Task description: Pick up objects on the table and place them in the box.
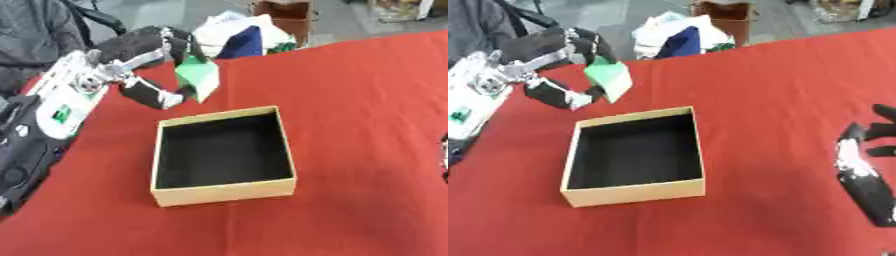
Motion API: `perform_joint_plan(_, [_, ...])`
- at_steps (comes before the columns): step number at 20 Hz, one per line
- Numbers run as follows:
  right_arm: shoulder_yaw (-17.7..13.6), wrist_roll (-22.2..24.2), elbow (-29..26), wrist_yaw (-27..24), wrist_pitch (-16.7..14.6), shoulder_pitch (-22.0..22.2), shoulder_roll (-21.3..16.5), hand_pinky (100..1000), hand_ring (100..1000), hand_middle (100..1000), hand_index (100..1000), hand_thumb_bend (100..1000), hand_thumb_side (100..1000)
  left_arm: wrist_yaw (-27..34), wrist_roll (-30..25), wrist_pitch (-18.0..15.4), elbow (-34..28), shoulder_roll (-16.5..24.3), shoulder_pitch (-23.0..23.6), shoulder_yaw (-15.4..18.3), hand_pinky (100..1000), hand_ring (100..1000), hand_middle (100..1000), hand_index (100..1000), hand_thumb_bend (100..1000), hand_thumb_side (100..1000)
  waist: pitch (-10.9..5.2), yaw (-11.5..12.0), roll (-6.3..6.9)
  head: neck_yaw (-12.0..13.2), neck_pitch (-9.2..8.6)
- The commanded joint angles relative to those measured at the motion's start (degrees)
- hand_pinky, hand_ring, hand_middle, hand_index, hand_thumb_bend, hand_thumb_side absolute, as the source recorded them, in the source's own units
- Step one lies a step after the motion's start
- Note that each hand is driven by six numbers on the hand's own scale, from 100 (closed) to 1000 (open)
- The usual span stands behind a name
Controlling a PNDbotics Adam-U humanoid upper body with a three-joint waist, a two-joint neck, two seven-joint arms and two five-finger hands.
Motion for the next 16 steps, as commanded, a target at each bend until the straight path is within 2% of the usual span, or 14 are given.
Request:
perform_joint_plan(1, [0.1, 0.3, -0.9, 0.2, -0.3, -0.8, -0.6, 549, 757, 508, 836, 100, 557, 1.2, -2.5, -0.1, -1.1, 1.8, 0.1, -1.8, 634, 523, 478, 644, 144, 158, -1.28, 0.1, -0.42, 0.0, -1.02])
perform_joint_plan(5, [0.1, 0.4, -0.9, 0.1, -0.3, -0.8, -0.4, 549, 757, 508, 836, 100, 557, 1.0, -4.4, -1.2, 0.9, -0.1, 1.3, -4.0, 634, 530, 486, 652, 140, 180, -1.22, 0.0, -0.63, 0.0, -1.25])
perform_joint_plan(8, [0.2, 0.4, -0.9, 0.0, -0.3, -0.8, -0.4, 549, 757, 508, 836, 100, 559, -0.1, -4.5, -2.1, 2.2, -1.3, 2.4, -4.8, 652, 585, 545, 691, 170, 208, -1.15, 0.1, -0.72, 0.1, -1.3])
perform_joint_plan(11, [0.1, 0.3, -1.0, -0.1, -0.3, -0.7, -0.2, 549, 757, 507, 835, 100, 560, -1.9, -1.5, -2.6, 2.9, -2.0, 4.1, -4.2, 693, 664, 623, 752, 213, 230, -1.08, 0.2, -0.77, 0.0, -1.48])
perform_joint_plan(13, [0.1, 0.3, -0.9, -0.1, -0.3, -0.7, -0.2, 549, 757, 508, 836, 100, 559, -4.1, 0.8, -3.1, 2.1, -2.1, 5.2, -3.4, 741, 732, 700, 803, 309, 308, -1.01, 0.3, -0.85, -0.3, -1.49])
perform_joint_plan(14, [0.0, 0.3, -0.9, -0.1, -0.3, -0.7, -0.2, 549, 757, 507, 836, 100, 561, -5.3, 1.9, -3.4, 1.4, -2.1, 5.7, -2.8, 768, 762, 738, 826, 389, 386, -1.01, 0.5, -0.9, -0.4, -1.46])
perform_joint_plan(16, [0.0, 0.3, -0.9, -0.1, -0.3, -0.6, -0.2, 548, 757, 507, 835, 100, 561, -7.6, 4.4, -3.5, -0.9, -1.9, 6.8, -0.9, 788, 784, 764, 840, 468, 468, -1.1, 0.8, -0.98, -0.5, -1.52])
